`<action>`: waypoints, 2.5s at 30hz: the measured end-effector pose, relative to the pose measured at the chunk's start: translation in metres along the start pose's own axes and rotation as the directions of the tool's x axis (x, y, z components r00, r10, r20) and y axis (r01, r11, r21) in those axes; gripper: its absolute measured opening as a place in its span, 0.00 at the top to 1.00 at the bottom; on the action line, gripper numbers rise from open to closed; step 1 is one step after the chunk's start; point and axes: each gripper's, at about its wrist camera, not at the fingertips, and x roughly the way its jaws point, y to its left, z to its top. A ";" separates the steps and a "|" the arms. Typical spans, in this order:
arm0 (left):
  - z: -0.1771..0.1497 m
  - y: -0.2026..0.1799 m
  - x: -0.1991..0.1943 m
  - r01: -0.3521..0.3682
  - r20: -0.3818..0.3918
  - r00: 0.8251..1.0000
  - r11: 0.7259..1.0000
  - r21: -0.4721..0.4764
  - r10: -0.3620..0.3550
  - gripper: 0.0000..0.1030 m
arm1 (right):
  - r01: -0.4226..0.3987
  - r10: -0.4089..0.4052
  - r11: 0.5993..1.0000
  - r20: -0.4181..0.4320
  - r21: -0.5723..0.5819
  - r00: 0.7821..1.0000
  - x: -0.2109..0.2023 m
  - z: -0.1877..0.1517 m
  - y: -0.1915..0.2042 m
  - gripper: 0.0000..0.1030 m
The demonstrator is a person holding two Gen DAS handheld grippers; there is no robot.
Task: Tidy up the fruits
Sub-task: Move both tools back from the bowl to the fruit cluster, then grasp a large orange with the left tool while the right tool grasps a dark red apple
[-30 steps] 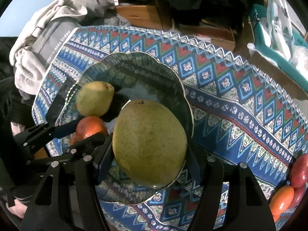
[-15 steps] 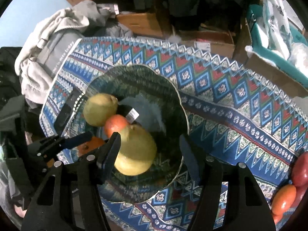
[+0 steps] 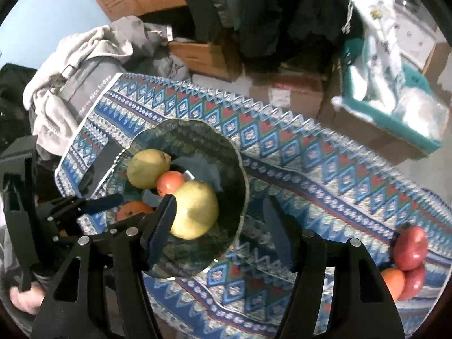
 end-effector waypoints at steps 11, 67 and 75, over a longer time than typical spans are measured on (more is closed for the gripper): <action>0.003 -0.030 -0.019 0.037 0.030 0.999 0.999 0.038 -0.038 0.39 | 0.071 -0.069 0.997 0.076 -0.026 0.995 -0.052 -0.022 -0.013 0.36; -0.014 -0.255 -0.051 0.103 0.032 0.991 0.899 0.426 -0.129 0.23 | 0.236 -0.255 0.924 0.025 0.300 0.967 -0.149 -0.155 -0.237 0.26; -0.006 -0.271 -0.027 0.092 0.015 0.994 0.891 0.445 -0.110 0.23 | 0.226 -0.230 0.910 -0.031 0.348 0.973 -0.122 -0.153 -0.269 0.26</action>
